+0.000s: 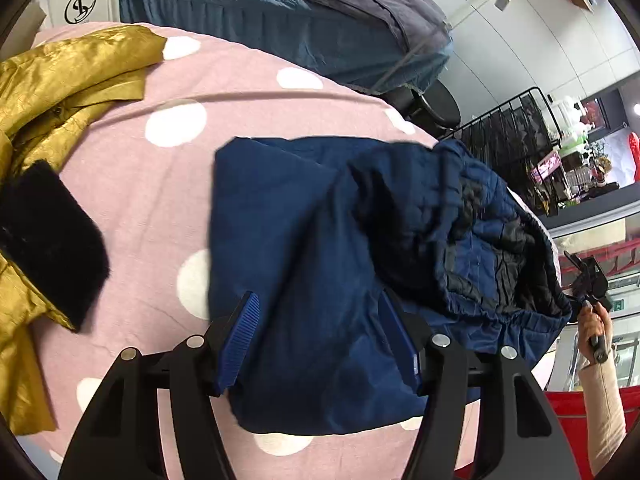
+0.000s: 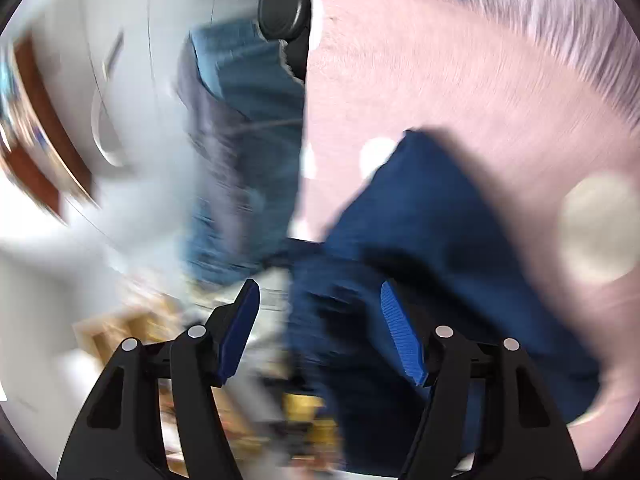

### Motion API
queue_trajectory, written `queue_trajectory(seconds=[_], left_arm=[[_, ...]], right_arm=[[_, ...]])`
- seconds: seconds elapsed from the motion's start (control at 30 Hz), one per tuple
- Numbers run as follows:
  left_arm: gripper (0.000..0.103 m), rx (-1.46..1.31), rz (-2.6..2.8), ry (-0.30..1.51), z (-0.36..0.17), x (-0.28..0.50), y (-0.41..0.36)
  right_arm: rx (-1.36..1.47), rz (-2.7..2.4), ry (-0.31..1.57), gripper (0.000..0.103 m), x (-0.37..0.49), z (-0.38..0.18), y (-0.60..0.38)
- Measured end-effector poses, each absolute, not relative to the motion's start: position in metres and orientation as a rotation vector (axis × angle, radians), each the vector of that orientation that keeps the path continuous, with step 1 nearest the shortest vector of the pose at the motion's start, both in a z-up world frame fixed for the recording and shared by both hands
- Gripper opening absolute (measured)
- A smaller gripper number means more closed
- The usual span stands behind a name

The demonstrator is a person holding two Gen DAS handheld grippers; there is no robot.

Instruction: Fold large clothes

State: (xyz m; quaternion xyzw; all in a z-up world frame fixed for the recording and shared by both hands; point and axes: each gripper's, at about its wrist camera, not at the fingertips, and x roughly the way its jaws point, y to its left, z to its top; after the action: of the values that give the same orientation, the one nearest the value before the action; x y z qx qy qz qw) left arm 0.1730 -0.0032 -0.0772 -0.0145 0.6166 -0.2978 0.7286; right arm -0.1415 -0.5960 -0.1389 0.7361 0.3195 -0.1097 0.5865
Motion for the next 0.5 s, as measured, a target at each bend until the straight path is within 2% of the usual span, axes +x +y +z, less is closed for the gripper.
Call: queue_trajectory(seconds=[0.1, 0.17, 0.3, 0.5], left_arm=[[0.061, -0.047, -0.667, 1.294, -0.065, 0.166, -0.011], [0.066, -0.041, -0.68, 1.254, -0.055, 0.164, -0.02], [0.07, 0.082, -0.689, 1.201, -0.039, 0.158, -0.053], [0.071, 0.218, -0.683, 1.236, -0.053, 0.147, -0.114]], right_arm=[[1.458, -0.291, 0.863, 0.063, -0.139, -0.112, -0.579], [1.296, -0.299, 0.901, 0.063, -0.133, -0.09, -0.562], [1.003, -0.298, 0.993, 0.063, -0.113, -0.061, -0.52], [0.63, -0.319, 1.109, 0.063, -0.088, -0.04, -0.45]])
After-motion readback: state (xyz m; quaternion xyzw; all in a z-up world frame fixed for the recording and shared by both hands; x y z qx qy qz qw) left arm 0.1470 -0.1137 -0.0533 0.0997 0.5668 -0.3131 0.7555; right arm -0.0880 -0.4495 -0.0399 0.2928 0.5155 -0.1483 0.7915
